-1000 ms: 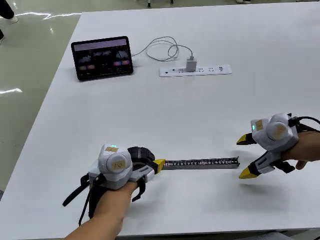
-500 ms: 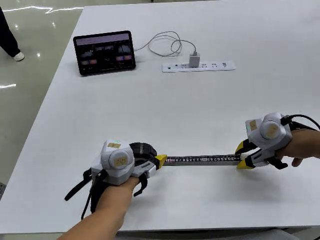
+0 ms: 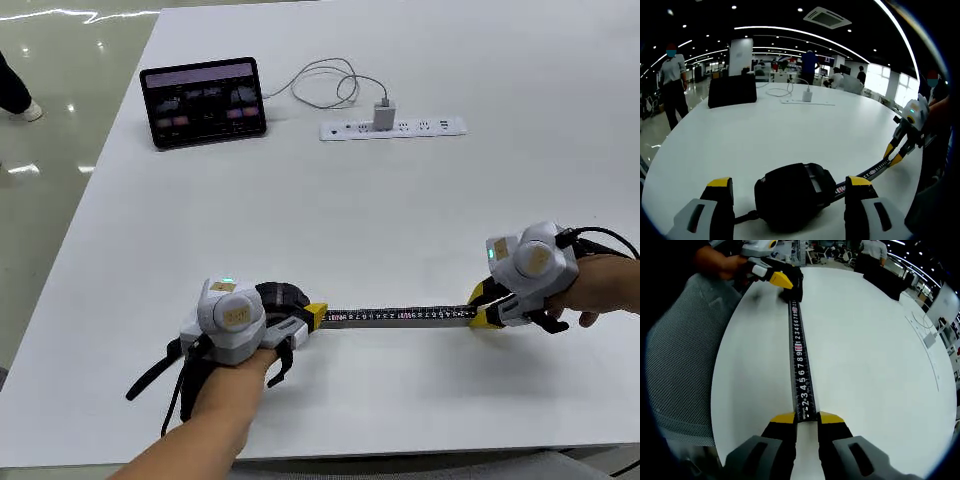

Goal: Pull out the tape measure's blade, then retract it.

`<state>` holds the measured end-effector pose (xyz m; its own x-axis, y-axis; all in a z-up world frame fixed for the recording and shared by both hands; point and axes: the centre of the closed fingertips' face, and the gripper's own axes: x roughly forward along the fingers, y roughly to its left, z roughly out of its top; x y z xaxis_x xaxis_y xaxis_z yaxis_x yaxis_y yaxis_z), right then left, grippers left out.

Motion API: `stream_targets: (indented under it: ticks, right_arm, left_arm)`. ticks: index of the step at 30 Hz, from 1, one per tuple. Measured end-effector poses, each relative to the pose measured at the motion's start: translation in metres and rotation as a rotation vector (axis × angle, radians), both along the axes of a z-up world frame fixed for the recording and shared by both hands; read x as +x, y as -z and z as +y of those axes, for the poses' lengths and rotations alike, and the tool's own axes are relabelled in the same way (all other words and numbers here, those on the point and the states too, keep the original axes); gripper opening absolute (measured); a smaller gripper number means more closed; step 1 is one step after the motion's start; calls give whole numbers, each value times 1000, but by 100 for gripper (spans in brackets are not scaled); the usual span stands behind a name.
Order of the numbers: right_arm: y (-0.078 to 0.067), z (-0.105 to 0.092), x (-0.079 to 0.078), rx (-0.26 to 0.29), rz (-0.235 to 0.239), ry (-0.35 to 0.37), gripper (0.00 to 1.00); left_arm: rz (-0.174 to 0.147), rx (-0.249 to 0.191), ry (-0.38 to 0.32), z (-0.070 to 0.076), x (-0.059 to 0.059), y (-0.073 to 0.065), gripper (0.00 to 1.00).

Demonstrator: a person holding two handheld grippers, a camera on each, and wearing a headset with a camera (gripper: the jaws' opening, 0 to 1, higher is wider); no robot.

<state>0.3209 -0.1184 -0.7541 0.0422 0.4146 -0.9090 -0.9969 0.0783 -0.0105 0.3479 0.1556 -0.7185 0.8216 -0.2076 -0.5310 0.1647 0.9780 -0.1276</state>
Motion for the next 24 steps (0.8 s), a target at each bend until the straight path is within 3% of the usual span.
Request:
stream_targets:
  ticks: [5, 11, 17, 18, 24]
  right_arm:
    - [3, 0, 1, -36, -10, -26, 11]
    - [2, 0, 0, -32, -16, -22, 11]
    - [2, 1, 0, -40, -10, -19, 11]
    - [2, 0, 1, -42, 1, 20, 11]
    - [1, 1, 0, -17, -1, 16, 11]
  left_arm:
    - [15, -17, -7, -2, 1, 1, 78]
    - [46, -52, -5, -7, -2, 5, 66]
    - [50, -44, -3, -6, -3, 6, 62]
    - [53, -39, 0, -6, -4, 6, 62]
    - [86, -2, 12, -8, -4, 8, 60]
